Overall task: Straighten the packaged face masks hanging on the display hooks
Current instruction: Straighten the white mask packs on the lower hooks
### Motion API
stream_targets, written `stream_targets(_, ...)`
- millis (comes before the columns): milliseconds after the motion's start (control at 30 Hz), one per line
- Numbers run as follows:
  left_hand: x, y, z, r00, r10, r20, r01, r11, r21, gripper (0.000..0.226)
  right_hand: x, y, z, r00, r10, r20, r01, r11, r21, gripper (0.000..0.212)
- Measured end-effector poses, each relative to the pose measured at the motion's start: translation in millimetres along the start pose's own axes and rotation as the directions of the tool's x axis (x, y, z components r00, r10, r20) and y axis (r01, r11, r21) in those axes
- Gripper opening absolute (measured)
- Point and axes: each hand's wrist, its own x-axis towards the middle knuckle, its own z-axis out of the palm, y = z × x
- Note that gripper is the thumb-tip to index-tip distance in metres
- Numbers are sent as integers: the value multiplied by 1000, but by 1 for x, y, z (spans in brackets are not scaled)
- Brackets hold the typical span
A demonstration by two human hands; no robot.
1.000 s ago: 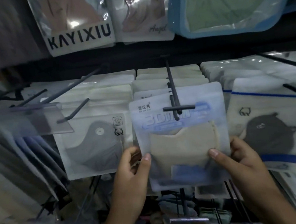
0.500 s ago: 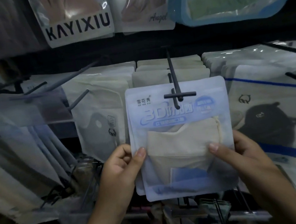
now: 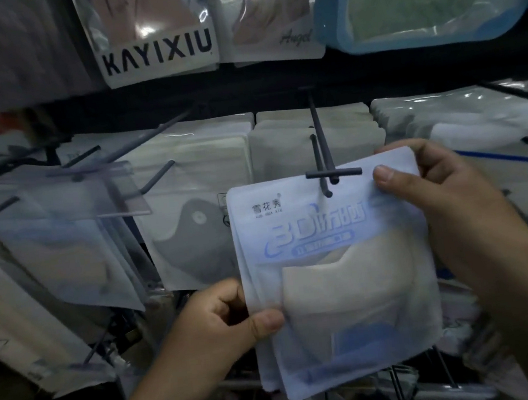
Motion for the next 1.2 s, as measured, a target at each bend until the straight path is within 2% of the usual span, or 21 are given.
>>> stream_targets(100, -2, 11, 1, 999, -3, 45, 5, 999, -33, 36, -2, -2, -1, 999, -13, 37, 14, 999, -36, 18)
stream_targets(167, 0, 21, -2, 997, 77, -7, -77, 996, -46, 54, -6, -4, -3, 998, -36, 51, 38, 998, -51, 17)
stream_targets(233, 3, 37, -7, 985, 159, -62, -160, 987, -18, 57, -12, -8, -3, 996, -71, 57, 74, 996, -54, 18)
stream_targets(300, 6, 56, -9, 970, 236, -56, -228, 967, 115, 50, -19, -13, -3, 993, -96, 63, 100, 993, -64, 16)
stream_targets(400, 9, 78, -8, 955, 292, -51, -251, 887, 388, 61, -29, -19, -3, 985, -157, 66, 163, 981, -105, 13)
stream_targets(467, 9, 90, -7, 951, 308, 14, -268, 804, 531, 47, -36, -23, -3, 975, -210, 72, 219, 963, -155, 11)
stream_targets(533, 11, 98, -5, 949, 280, 148, -308, 708, 636, 16, -44, -24, -3, 959, -259, 111, 279, 930, -241, 14)
stream_targets(633, 13, 102, -2, 954, 158, 253, -291, 684, 669, 13, -55, -20, -3, 930, -344, 128, 365, 826, -429, 13)
stream_targets(667, 13, 103, -2, 953, 150, 263, -291, 690, 663, 12, -58, -20, -4, 913, -390, 123, 395, 761, -515, 12)
stream_targets(733, 15, 103, -3, 950, 175, 260, -304, 717, 627, 11, -61, -22, -4, 852, -481, 206, 470, 533, -703, 16)
stream_targets(800, 15, 102, -7, 945, 216, 244, -320, 758, 569, 17, -64, -19, -1, 808, -481, 339, 522, 320, -791, 31)
stream_targets(867, 14, 99, -13, 942, 233, 243, -330, 785, 525, 21, -67, -12, 6, 806, -445, 391, 519, 213, -828, 45)
stream_targets(933, 11, 94, -19, 940, 219, 262, -324, 815, 481, 22, -69, -5, 17, 820, -425, 384, 487, 163, -858, 53)
stream_targets(1000, 9, 87, -27, 943, 216, 255, -311, 845, 435, 22, -68, 1, 30, 819, -427, 384, 475, 128, -871, 52)
stream_targets(1100, 8, 77, -41, 955, 208, 211, -270, 905, 330, 18, -67, 7, 47, 802, -472, 365, 463, 107, -880, 37)
stream_targets(1200, 8, 66, -56, 952, 209, 224, -273, 908, 317, 28, -69, 6, 65, 778, -550, 304, 416, 87, -905, 19)
